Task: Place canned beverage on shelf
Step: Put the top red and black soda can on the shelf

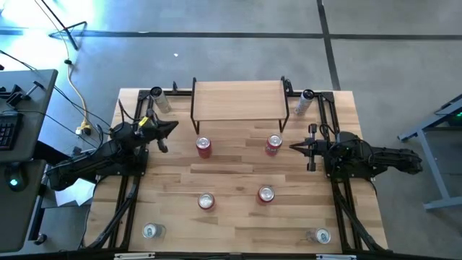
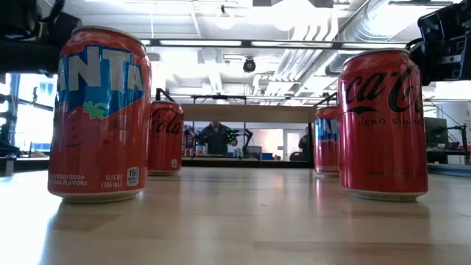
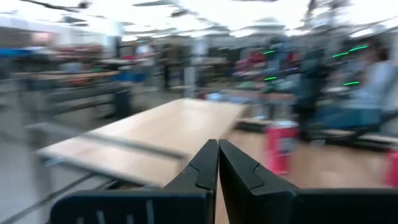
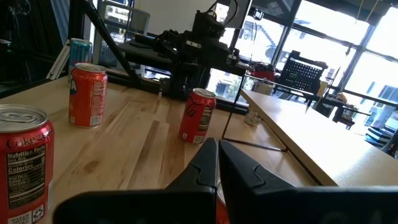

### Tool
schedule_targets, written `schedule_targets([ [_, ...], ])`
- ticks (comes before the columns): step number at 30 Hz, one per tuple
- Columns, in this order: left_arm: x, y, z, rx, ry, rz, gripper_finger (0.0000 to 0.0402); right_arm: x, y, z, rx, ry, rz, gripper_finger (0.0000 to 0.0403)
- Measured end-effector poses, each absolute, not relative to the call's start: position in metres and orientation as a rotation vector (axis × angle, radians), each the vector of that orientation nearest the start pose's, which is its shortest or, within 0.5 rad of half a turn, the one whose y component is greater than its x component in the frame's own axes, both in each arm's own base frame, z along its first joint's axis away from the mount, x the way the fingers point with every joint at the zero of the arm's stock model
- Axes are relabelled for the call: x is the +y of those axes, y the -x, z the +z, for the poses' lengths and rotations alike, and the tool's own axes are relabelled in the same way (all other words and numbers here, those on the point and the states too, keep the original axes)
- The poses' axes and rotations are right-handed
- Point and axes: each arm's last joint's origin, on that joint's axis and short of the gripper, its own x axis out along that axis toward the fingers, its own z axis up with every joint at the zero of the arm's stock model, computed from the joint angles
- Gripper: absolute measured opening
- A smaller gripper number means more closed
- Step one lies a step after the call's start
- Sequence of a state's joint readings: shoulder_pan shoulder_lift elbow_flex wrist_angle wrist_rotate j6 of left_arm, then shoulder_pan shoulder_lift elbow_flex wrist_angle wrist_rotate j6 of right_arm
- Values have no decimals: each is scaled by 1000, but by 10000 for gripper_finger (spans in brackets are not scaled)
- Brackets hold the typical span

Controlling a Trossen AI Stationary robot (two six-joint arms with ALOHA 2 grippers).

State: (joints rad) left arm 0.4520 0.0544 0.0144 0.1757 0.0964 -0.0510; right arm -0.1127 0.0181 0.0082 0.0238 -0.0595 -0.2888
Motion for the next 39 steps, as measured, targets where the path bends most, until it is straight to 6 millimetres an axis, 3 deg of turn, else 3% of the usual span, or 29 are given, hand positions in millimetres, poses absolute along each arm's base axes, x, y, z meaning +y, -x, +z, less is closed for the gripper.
schedule_targets([
  [12, 31, -101, 212, -68, 22, 163, 0, -9, -98, 167, -6, 290, -55, 0],
  [29, 33, -145, 242, 184, 2, 135, 2, -9, -98, 167, -6, 290, -55, 0],
  [39, 31, -168, 258, 263, -59, 188, 74, -9, -98, 167, -6, 290, -55, 0],
])
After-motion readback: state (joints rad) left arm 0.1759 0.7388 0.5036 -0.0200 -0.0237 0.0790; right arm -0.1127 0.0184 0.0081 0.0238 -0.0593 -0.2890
